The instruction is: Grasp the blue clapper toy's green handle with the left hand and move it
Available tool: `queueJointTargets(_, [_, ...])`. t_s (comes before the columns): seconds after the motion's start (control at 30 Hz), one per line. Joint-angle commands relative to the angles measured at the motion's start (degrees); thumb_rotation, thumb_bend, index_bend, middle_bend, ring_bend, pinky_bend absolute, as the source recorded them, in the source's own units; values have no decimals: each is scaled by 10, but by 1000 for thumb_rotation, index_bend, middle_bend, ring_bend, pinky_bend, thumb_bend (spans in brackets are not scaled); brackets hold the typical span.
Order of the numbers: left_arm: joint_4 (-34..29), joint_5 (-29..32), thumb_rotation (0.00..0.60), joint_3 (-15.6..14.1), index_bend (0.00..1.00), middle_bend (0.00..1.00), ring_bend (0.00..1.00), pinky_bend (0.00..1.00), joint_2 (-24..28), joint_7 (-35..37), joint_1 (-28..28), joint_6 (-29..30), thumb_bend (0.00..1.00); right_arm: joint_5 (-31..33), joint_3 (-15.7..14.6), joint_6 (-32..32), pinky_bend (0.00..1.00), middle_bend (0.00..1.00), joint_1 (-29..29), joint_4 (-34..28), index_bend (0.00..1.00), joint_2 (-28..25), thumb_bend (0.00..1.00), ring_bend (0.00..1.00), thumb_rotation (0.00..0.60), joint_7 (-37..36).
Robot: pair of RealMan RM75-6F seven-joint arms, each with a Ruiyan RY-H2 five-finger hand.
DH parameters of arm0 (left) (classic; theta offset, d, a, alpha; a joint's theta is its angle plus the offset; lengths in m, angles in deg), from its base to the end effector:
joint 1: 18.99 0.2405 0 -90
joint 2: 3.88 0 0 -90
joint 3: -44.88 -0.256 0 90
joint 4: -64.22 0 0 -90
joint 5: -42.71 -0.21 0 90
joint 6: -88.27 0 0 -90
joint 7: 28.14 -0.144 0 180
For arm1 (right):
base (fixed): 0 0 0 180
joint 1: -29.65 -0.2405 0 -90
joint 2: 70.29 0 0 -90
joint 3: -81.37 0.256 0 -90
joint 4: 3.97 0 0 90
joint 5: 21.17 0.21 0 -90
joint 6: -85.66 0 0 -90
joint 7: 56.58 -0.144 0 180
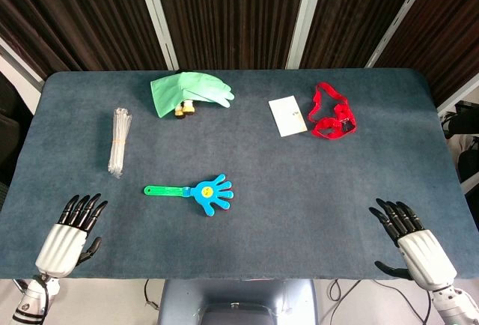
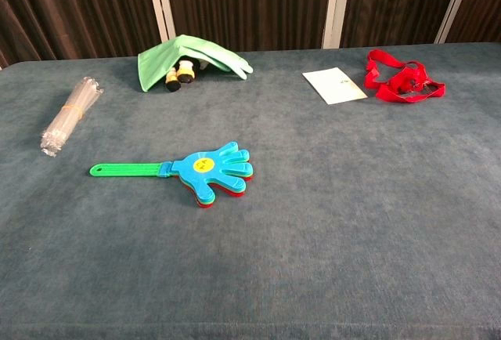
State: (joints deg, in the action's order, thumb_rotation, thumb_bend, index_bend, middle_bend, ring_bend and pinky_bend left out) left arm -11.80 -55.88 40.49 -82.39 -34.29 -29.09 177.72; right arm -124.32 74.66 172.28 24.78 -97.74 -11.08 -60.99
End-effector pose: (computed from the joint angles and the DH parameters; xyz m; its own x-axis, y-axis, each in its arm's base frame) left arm -0.2973 0.1808 0.0813 0.5274 -0.0276 0.8492 0.8000 -0.3205 -0.5072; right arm -0.2869 -0.1387 0.1493 0.4041 -0.1560 0.9013 -0.8929 -0.2813 0.3517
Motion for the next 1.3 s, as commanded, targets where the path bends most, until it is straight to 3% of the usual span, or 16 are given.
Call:
queueJointTargets(0.03, [0,-10,600,-4,0,0,0,5,-6,2,-4,-5,351,-4,-2,-3,0,0,-2,-1,0,1,158,0,600,-3])
queueJointTargets(0.2, [-37,-48,600,-14,0,0,0,6,-8,27,-65,-85,354,-4,-2,-11,0,0,-5,-1,0,5,158,0,600,-3])
queueJointTargets(0.43, [-36,39,600,64,0,0,0,4,-58,-48,-164,-252,359,1,-4,-33,0,0,-13,0,0,9,157,0,600,-3])
queueJointTargets(0.5, [-20,67,600,86,0,0,0,4,-77,-66,-180,-275,361,5,-3,-37,0,0,-15,-1,0,9,158,0,600,-4])
queueJointTargets(0.63, [31,108,600,125,8,0,0,3,-120,-89,-200,-276,362,16,2,-40,0,0,-16,-1,0,10,158,0,600,-3])
queueJointTargets(0.7, [50,117,600,133,74,0,0,3,-134,-86,-204,-269,362,19,4,-39,0,0,-15,-1,0,10,158,0,600,-1])
queueJointTargets(0.8, [68,133,600,137,203,0,0,3,-147,-56,-211,-279,361,22,5,-36,0,0,-14,-1,0,9,158,0,600,0])
queueJointTargets(0.9, [64,155,600,141,242,0,0,3,-148,-21,-224,-313,360,24,6,-38,0,0,-14,-1,0,10,158,0,600,1])
queueJointTargets(1.3, [89,215,600,148,295,0,0,3,-178,-12,-265,-376,355,24,6,-37,0,0,-14,-1,0,7,158,0,600,-3])
